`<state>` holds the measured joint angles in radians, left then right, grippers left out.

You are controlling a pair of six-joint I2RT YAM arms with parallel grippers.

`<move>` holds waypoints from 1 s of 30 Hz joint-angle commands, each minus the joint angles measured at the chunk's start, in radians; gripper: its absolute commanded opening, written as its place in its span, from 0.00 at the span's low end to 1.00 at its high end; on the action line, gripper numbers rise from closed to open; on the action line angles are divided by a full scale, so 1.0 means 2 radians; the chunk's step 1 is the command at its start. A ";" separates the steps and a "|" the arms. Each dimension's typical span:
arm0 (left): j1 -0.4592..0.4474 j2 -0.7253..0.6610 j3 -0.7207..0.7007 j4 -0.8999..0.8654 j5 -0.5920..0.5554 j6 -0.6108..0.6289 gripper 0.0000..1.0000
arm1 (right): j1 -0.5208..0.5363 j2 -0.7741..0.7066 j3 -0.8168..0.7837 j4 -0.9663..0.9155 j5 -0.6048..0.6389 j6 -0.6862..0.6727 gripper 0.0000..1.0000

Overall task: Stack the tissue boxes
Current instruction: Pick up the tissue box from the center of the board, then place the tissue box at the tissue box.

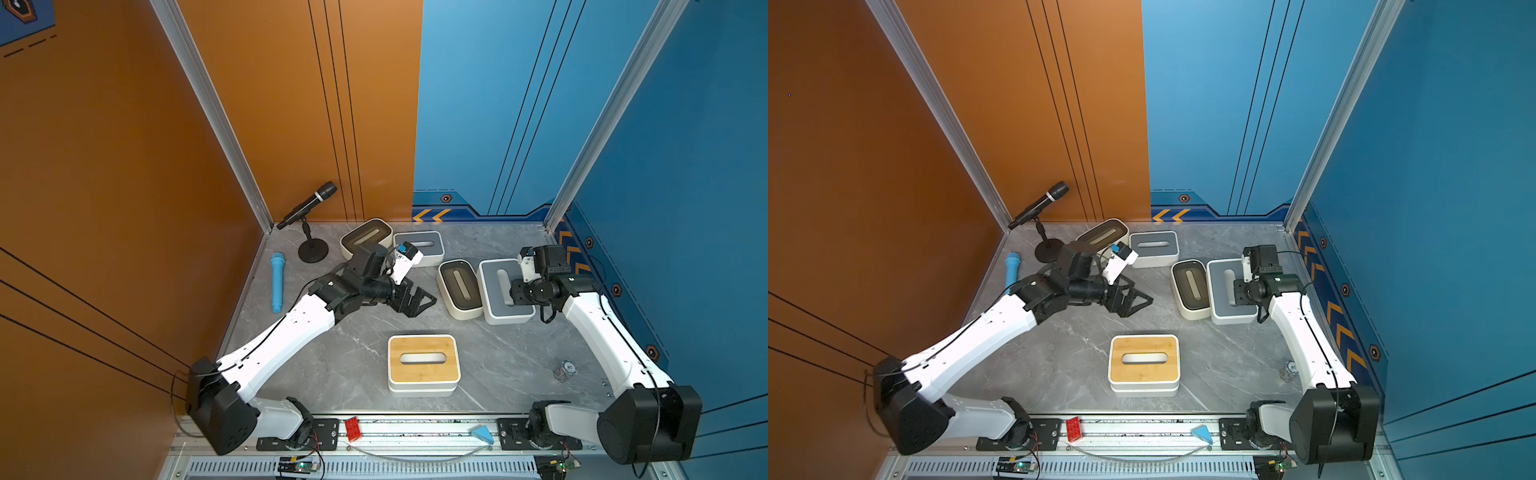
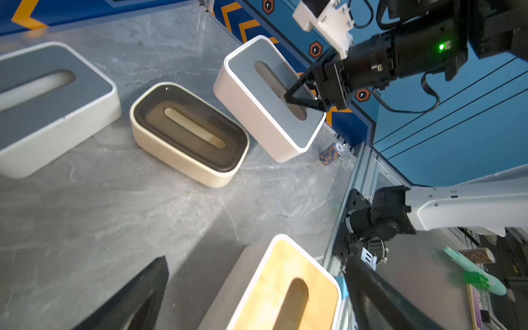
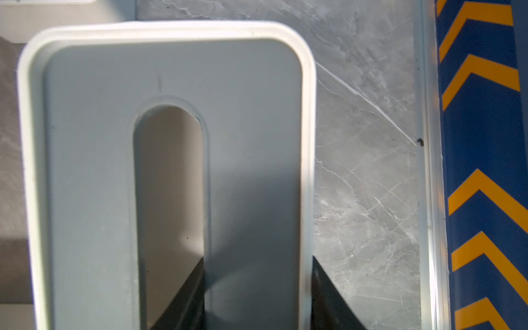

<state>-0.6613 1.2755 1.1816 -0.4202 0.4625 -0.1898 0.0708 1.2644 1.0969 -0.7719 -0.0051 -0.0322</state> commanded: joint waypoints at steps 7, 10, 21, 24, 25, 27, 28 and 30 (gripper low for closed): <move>0.055 -0.230 -0.163 -0.084 0.011 -0.051 0.98 | 0.051 0.001 0.063 -0.035 -0.050 -0.065 0.36; 0.061 -0.294 -0.204 -0.083 0.007 -0.086 0.98 | 0.062 0.014 0.086 -0.054 -0.075 -0.088 0.36; 0.070 -0.399 -0.239 -0.108 0.021 -0.128 0.98 | 0.127 0.060 0.151 -0.102 -0.115 -0.150 0.36; 0.070 -0.411 -0.253 -0.087 0.011 -0.141 0.98 | 0.148 0.074 0.179 -0.116 -0.125 -0.172 0.36; 0.070 -0.411 -0.251 -0.087 0.020 -0.139 0.98 | 0.152 0.078 0.189 -0.124 -0.130 -0.180 0.35; 0.068 -0.417 -0.252 -0.086 0.023 -0.142 0.98 | 0.159 0.084 0.203 -0.136 -0.140 -0.194 0.35; 0.066 -0.422 -0.254 -0.085 0.017 -0.145 0.98 | 0.162 0.087 0.209 -0.143 -0.146 -0.202 0.35; 0.061 -0.427 -0.255 -0.084 0.015 -0.146 0.98 | 0.173 0.093 0.220 -0.160 -0.153 -0.226 0.34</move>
<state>-0.5316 0.4431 0.6846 -0.6018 0.4866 -0.4660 0.3962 1.4441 1.4887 -1.0218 -0.2535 -0.4000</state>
